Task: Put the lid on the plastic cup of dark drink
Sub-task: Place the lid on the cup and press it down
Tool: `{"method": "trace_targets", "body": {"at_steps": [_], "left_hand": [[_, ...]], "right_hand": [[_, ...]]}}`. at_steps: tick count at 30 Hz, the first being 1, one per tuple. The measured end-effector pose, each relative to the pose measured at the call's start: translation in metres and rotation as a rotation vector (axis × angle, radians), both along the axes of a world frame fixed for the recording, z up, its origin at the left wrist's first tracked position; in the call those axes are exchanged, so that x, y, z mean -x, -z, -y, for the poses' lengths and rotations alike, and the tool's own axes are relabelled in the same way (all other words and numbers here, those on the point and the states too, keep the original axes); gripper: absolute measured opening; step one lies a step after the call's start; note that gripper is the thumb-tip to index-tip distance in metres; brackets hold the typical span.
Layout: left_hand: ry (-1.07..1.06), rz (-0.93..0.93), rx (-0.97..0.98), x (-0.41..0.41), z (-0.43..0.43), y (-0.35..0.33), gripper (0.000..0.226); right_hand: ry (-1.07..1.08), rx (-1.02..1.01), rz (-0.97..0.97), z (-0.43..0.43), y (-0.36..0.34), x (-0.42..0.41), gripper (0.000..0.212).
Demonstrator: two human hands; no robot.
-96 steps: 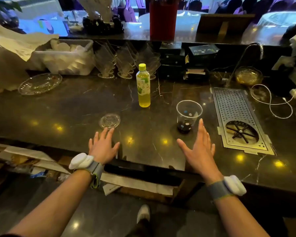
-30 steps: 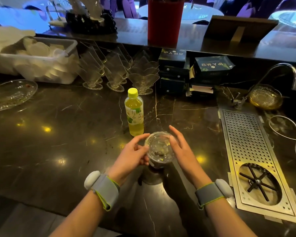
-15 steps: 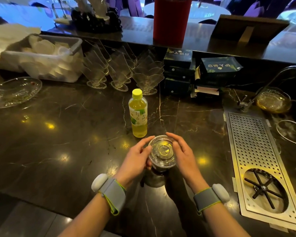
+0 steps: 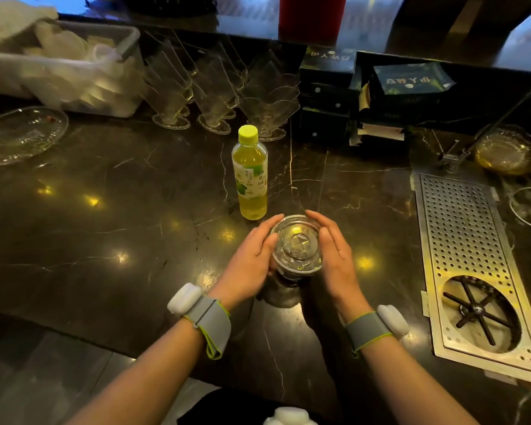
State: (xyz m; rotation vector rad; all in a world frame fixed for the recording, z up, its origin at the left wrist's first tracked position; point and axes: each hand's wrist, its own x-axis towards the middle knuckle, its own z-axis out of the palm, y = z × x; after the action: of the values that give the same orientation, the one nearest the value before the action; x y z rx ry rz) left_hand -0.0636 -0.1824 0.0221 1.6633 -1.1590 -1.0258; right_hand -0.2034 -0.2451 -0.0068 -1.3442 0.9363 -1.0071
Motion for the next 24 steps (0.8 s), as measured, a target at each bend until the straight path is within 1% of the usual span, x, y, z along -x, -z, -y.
{"method": "trace_targets", "body": {"at_steps": [2, 6, 8, 11, 15, 20, 22, 24], "left_hand": [[0.009, 0.076, 0.016, 0.0, 0.002, -0.002, 0.041], [0.082, 0.407, 0.1, -0.002, 0.003, -0.008, 0.046], [0.153, 0.498, 0.128, 0.0, 0.004, -0.01, 0.054], [0.268, 0.553, 0.141, 0.007, 0.005, -0.007, 0.073], [0.296, 0.632, 0.165, 0.006, 0.004, -0.003, 0.087], [0.308, 0.692, 0.156, 0.003, 0.004, -0.005, 0.09], [0.313, 0.665, 0.14, 0.002, 0.005, -0.004, 0.089], [0.328, 0.577, 0.105, 0.0, 0.005, -0.005, 0.09]], "right_hand": [[-0.005, 0.004, 0.001, 0.001, 0.0, 0.0, 0.035], [-0.009, -0.001, 0.014, 0.0, 0.001, 0.0, 0.032], [-0.02, -0.009, 0.024, 0.0, 0.0, 0.002, 0.032], [-0.032, -0.023, 0.036, -0.001, -0.002, 0.005, 0.032], [-0.025, -0.018, 0.042, -0.003, 0.0, 0.004, 0.032], [-0.011, -0.012, 0.028, -0.003, 0.0, -0.001, 0.032], [-0.002, -0.014, 0.025, -0.002, 0.002, -0.002, 0.032], [0.007, -0.024, 0.028, -0.001, 0.002, -0.002, 0.032]]}}
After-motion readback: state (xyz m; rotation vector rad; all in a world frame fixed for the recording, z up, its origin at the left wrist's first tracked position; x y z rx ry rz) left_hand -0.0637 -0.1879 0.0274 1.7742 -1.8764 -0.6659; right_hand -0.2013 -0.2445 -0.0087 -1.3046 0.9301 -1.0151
